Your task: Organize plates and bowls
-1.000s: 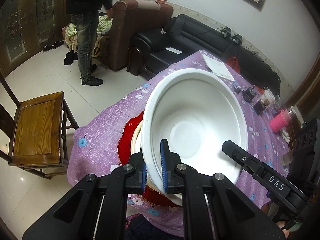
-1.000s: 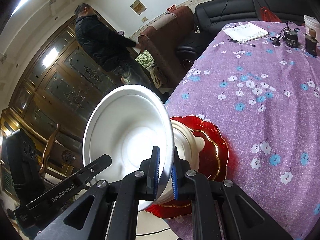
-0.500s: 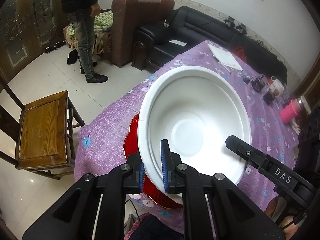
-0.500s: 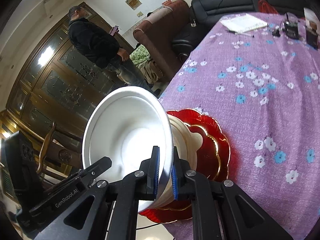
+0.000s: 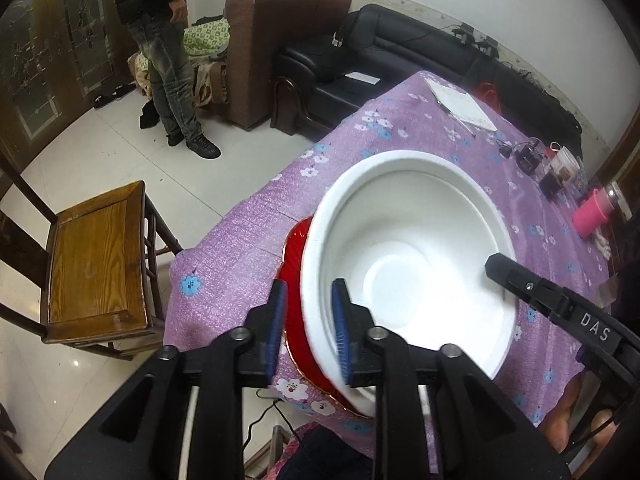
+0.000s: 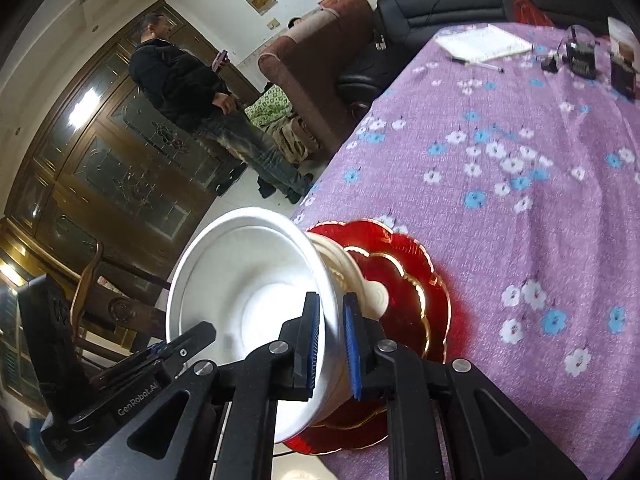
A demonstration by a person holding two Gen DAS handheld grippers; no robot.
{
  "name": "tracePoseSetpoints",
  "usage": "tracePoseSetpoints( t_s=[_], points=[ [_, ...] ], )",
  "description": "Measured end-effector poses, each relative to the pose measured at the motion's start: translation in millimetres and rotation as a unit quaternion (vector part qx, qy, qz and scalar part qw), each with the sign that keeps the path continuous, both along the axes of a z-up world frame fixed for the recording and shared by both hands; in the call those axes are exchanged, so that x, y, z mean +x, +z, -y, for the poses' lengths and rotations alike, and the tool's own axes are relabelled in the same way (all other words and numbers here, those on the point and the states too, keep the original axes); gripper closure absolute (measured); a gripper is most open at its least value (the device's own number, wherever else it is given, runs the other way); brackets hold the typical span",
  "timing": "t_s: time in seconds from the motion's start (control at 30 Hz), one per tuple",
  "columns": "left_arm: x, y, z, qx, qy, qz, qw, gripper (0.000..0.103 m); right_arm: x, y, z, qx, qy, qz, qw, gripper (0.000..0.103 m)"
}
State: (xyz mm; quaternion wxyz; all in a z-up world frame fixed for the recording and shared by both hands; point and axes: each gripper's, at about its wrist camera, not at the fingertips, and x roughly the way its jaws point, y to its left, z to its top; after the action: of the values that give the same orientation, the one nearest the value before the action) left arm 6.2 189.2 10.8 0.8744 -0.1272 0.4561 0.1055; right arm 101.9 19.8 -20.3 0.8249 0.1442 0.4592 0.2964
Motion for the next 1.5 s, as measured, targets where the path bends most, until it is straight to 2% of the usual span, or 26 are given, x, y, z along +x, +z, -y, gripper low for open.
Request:
tracePoseSetpoints(
  t_s=[0.2, 0.3, 0.47, 0.57, 0.77, 0.83, 0.87, 0.9, 0.97, 1.07, 1.1, 1.2, 1.4, 1.5],
  points=[
    [-9, 11, 1, 0.008, -0.005, 0.014, 0.9999, 0.072, 1, 7, 11, 0.032, -0.003, 0.002, 0.999, 0.089],
    [-12, 19, 3, 0.029, 0.005, 0.029, 0.9992, 0.072, 1, 12, 23, 0.04, -0.017, 0.008, 0.999, 0.088],
    [-12, 25, -2, 0.027, 0.013, 0.038, 0.9988, 0.071, 7, 19, 46, 0.064, -0.036, 0.003, 0.997, 0.087],
    [-12, 26, -6, 0.017, 0.016, 0.036, 0.9991, 0.071, 9, 20, 63, 0.07, -0.059, 0.004, 0.996, 0.074],
    [-24, 48, -11, 0.023, 0.037, 0.09, 0.995, 0.071, 19, 15, 104, 0.091, -0.099, -0.007, 0.991, 0.07],
    [-28, 57, -5, 0.048, 0.042, 0.113, 0.9916, 0.063, 19, 17, 111, 0.092, -0.108, -0.001, 0.99, 0.07],
    [-30, 60, -2, 0.057, 0.045, 0.122, 0.9899, 0.049, 17, 20, 115, 0.088, -0.115, 0.011, 0.989, 0.069],
    [-32, 65, 2, 0.065, 0.047, 0.136, 0.9875, 0.039, 15, 21, 118, 0.088, -0.118, 0.017, 0.989, 0.067],
    [-36, 72, 9, 0.084, 0.051, 0.16, 0.9822, 0.036, 11, 23, 120, 0.092, -0.117, 0.029, 0.988, 0.062],
    [-40, 78, 18, 0.107, 0.058, 0.183, 0.9756, 0.025, -2, 30, 119, 0.088, -0.107, 0.066, 0.988, 0.054],
    [-43, 79, 23, 0.11, 0.054, 0.194, 0.9734, 0.025, -7, 32, 117, 0.083, -0.105, 0.081, 0.988, 0.048],
    [-47, 80, 40, 0.126, 0.039, 0.211, 0.9685, 0.024, -23, 38, 112, 0.071, -0.089, 0.126, 0.985, 0.042],
    [-45, 78, 73, 0.147, -0.004, 0.204, 0.9678, 0.024, -68, 50, 116, 0.039, -0.086, 0.237, 0.967, 0.031],
    [-50, 79, 84, 0.146, -0.014, 0.209, 0.9669, 0.024, -81, 50, 122, 0.045, -0.083, 0.254, 0.963, 0.029]
  ],
)
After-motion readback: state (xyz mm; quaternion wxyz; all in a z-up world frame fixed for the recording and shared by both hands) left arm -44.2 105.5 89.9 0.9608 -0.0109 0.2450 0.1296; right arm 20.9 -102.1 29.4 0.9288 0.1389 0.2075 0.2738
